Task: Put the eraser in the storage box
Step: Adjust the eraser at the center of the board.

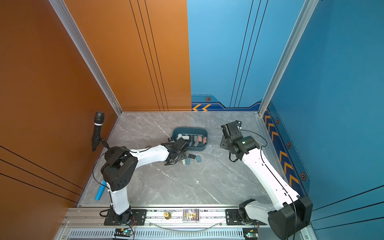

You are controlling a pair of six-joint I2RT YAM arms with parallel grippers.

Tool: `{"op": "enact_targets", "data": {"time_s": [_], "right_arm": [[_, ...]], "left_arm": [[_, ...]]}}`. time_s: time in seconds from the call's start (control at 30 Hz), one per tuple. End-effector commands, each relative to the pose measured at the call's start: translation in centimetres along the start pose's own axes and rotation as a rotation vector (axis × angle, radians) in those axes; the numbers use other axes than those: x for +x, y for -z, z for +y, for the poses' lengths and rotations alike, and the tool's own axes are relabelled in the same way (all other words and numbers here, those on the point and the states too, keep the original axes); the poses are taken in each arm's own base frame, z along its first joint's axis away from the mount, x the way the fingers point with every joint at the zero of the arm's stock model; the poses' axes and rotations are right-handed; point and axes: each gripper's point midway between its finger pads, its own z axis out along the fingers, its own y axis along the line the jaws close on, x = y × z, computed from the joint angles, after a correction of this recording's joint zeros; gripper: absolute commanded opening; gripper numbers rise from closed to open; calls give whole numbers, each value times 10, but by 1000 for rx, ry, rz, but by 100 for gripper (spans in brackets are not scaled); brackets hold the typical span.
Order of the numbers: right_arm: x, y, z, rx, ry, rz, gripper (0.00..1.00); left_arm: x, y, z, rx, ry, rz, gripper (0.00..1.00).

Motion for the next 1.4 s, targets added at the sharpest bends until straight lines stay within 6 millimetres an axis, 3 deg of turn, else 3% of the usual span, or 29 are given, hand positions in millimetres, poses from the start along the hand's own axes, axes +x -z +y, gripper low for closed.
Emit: {"op": "enact_targets", "data": {"time_s": [0.0,0.2,0.43,0.83,1.1,1.27,1.37], "right_arm": [[-3,3,-4,2,-30,-22,47],[-1,1,-4,1,-33,-18,47],[1,-2,-1,-14,-41,-10,47],[3,-4,5,-33,-48,-4,47],[4,-6,10,-45,-45,2,47],[6,-7,11,-49,-41,7,47],[8,-7,11,-51,-38,11,47]], "left_arm": [[0,-11,6,-30,9,24,84],[-2,-12,15,-59,-7,27,83],[2,-4,32,-79,-26,27,71],[9,16,60,-95,-64,20,70],[-3,37,49,-20,-159,-6,78],[-9,51,35,94,-320,7,79],[2,52,35,180,-444,61,79]]}}
